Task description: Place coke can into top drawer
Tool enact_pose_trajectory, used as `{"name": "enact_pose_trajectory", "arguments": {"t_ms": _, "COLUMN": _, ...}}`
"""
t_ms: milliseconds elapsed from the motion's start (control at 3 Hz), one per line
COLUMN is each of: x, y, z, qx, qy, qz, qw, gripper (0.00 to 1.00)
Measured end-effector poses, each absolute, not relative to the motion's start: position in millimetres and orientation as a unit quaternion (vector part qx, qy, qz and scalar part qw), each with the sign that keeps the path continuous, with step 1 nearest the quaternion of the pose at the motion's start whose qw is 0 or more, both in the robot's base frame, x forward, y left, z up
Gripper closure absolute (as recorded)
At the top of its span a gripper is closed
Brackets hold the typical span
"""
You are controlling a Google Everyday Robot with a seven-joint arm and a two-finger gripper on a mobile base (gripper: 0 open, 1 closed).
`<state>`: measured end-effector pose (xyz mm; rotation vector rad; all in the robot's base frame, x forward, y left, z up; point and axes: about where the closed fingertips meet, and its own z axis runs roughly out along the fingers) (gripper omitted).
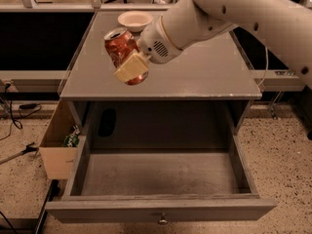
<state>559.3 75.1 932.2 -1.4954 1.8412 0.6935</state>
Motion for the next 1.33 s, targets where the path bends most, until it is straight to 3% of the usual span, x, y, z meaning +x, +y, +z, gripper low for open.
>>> {"name": "enact_pose_trajectory", "arguments": {"t_ms": 667, "x": 501.9, "y": 65.3, "z": 939.8, "qx": -0.579, "qy": 0.721, "qz": 0.192, "qw": 0.328, "gripper": 1.00}}
{"name": "enact_pose_trajectory", "arguments": {"t_ms": 1333, "x": 497.1, "y": 59.9, "z": 932.9, "qx": -0.589, "qy": 0.723, "qz": 0.165, "qw": 0.320, "gripper": 1.00}}
